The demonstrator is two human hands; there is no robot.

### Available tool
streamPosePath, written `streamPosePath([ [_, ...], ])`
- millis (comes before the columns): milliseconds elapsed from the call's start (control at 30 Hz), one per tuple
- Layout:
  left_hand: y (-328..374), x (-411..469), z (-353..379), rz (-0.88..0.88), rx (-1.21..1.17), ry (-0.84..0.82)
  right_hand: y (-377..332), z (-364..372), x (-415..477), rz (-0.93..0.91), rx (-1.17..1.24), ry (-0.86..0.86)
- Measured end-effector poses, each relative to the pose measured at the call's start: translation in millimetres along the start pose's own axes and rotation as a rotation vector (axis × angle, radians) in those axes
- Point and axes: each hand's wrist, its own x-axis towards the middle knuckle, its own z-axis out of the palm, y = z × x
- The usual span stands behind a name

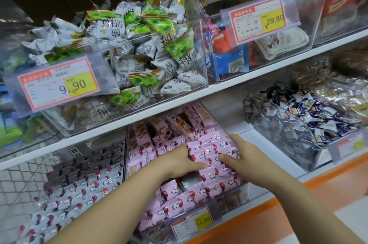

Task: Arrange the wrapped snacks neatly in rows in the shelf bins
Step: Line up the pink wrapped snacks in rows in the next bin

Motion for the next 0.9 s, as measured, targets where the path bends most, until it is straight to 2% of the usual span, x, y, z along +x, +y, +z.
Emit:
streamPosePath([
  [133,2.1,-0.3,1.9,0.017,-0.006,0.019,-1.2,1.5,1.1,0.006,0.007,0.012],
  [300,-0.4,-5.4,-16.0,0.079,0.147,-0.011,-4.3,-2.5,-5.1,-0.029,0.05,-0.008],
  [367,-3.2,-8.0,-23.4,0.119,0.189,0.04,-3.9,-3.5,-5.9,-0.029,0.047,0.01],
  [467,-8.8,-18.2,-33.4,0.204,0.197,0.146,-3.0,-4.0,-3.2,-0.065,-0.02,0.126],
  [633,-25.6,-46.7,-45.8,0.364,0.193,0.357,-20.9,-1.7,-2.5,-0.271,-0.101,0.311],
  [733,-39.2,-62.3,-44.2,0.385,0.163,0.43,-37.1,9.8,-3.9,-0.343,-0.142,0.253],
  [900,-65.3,-83.8,-33.4,0.399,0.076,0.508,-61.9,34.2,-7.2,-0.352,-0.115,0.097],
])
